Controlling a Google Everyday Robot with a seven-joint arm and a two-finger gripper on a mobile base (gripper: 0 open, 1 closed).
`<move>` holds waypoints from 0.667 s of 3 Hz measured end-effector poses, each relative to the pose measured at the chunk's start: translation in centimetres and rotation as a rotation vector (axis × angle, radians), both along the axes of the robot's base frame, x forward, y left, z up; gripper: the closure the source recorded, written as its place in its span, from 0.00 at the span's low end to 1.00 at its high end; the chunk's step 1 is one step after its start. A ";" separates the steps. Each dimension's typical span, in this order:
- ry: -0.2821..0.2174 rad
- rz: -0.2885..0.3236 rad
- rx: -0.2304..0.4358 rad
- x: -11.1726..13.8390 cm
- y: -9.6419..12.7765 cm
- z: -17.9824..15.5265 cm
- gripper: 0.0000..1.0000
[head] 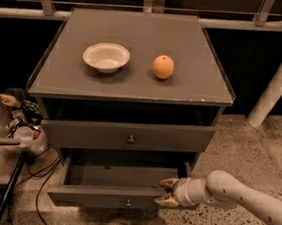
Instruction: Open middle drawer
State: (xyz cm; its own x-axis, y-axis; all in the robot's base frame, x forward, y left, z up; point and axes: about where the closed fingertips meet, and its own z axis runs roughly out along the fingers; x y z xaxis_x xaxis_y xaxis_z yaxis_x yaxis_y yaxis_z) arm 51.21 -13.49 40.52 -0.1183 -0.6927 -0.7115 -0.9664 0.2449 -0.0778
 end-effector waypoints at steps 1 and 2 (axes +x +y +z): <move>-0.005 0.002 -0.013 -2.2 -0.8 -0.2 0.78; -0.005 0.002 -0.013 -2.2 -0.7 -0.1 0.99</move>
Offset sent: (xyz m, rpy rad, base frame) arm -0.1991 -0.0754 -0.0038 -0.0163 -0.0920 -0.0891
